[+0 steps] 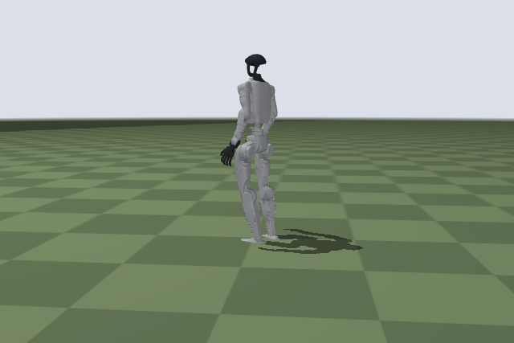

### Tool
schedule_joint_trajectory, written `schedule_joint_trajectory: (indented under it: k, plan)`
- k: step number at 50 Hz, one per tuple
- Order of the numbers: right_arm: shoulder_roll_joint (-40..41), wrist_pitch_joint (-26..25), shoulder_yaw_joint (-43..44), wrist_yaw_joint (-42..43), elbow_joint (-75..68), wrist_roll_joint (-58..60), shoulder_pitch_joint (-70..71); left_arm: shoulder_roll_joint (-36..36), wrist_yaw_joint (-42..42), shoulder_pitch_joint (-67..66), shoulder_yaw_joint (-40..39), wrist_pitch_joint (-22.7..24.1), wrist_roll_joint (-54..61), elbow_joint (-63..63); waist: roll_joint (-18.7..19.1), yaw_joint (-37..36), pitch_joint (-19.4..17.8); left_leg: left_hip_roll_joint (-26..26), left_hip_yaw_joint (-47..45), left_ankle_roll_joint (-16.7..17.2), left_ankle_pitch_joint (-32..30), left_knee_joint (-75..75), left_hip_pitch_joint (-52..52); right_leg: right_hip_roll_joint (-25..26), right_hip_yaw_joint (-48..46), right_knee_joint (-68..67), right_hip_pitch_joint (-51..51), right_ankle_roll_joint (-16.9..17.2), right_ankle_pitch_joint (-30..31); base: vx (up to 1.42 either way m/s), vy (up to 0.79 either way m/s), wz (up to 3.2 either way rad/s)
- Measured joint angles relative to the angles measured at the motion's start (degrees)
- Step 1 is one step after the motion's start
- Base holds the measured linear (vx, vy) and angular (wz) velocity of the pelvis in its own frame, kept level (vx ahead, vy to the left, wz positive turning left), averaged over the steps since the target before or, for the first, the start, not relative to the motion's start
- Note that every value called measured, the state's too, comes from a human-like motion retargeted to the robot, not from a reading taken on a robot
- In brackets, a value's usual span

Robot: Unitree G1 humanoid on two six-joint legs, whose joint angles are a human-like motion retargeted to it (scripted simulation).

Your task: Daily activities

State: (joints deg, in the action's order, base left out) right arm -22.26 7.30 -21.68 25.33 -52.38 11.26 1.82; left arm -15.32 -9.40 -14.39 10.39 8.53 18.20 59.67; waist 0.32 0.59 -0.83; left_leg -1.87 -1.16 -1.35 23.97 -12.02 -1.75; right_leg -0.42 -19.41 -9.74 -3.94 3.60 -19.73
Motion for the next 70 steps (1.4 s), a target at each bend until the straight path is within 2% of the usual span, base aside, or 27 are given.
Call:
schedule_joint_trajectory:
  k: [16, 34, 70]
  plan:
    - [-0.64, 0.33, 2.41, -2.61, -1.53, -0.07, 0.04, 0.23, 4.99, -1.3, 0.03, -0.43, -3.24, 1.34, 1.66, -0.37, 0.93, 0.06, -0.16, -0.33, 0.26, -0.05, 0.15, 0.19, -0.15, 1.01, -0.43, 0.31, 0.95, 0.0, 0.0, 0.0]
    - [0.56, 0.19, 4.71, -7.82, -7.62, -5.33, -0.23, -0.59, 9.16, -0.21, 0.14, -0.39, -1.92, -1.5, 2.5, -2.95, 0.88, -0.32, 1.54, -0.93, 1.72, -3.7, 2.41, -0.19, -2.68, 0.73, -0.62, 0.03, 0.94, 0.0, 0.0, 0.0]
    - [2.04, 1.09, 3.46, -6.66, -10.04, -5.86, -2.18, -3.62, 6.86, 3.51, 3.94, 1.45, -8.44, -5.09, 3.53, -5.83, 1.14, -0.31, 4.22, 0.57, 0.65, -4.18, 5.98, -0.14, -6.38, 0.53, 1.17, -0.81, 1.71, 0.0, 0.0, 0.0]
